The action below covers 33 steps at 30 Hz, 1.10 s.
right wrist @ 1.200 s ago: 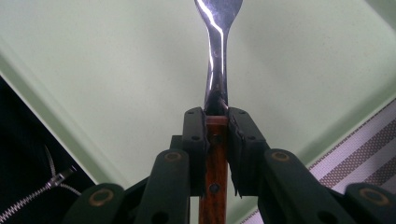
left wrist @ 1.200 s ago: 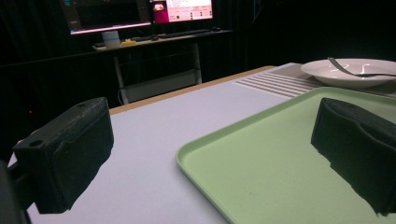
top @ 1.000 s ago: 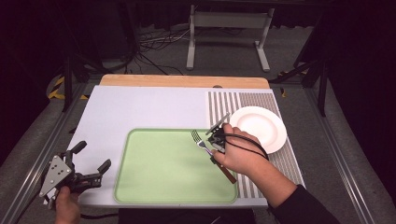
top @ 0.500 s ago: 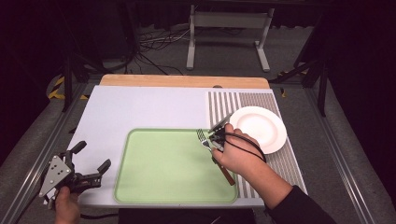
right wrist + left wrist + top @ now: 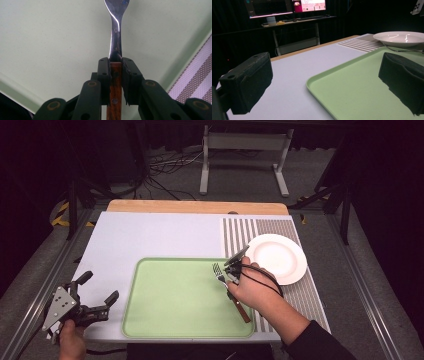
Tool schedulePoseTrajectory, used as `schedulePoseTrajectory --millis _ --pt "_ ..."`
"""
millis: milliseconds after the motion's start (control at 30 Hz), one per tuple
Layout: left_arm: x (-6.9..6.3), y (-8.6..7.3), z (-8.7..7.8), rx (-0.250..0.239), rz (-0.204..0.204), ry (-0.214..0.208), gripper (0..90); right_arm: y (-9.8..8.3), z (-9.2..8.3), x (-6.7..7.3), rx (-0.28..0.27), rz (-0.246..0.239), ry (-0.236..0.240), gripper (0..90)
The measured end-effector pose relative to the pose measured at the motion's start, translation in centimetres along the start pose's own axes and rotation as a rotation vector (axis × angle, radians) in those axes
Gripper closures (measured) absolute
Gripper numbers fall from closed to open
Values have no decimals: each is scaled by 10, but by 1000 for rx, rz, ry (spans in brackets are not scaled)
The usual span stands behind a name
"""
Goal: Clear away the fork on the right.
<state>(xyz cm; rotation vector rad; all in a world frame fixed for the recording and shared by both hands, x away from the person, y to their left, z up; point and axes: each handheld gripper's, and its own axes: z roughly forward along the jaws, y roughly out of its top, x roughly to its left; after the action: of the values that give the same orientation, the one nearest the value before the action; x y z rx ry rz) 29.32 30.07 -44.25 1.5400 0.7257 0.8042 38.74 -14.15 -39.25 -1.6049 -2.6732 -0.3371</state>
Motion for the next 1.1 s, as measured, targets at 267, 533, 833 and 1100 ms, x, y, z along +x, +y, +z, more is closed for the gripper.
schedulePoseTrajectory --millis 267,533,833,1100 --pt "0 0 0 1 -5 0 0 -1 10 1 36 22 -2 778" --pt "0 0 0 -1 -3 0 0 1 16 1 57 31 4 777" --pt "0 0 -1 2 0 -2 0 1 20 2 66 38 0 776" --pt "0 0 -1 2 -1 -2 0 2 22 3 65 38 -4 775"
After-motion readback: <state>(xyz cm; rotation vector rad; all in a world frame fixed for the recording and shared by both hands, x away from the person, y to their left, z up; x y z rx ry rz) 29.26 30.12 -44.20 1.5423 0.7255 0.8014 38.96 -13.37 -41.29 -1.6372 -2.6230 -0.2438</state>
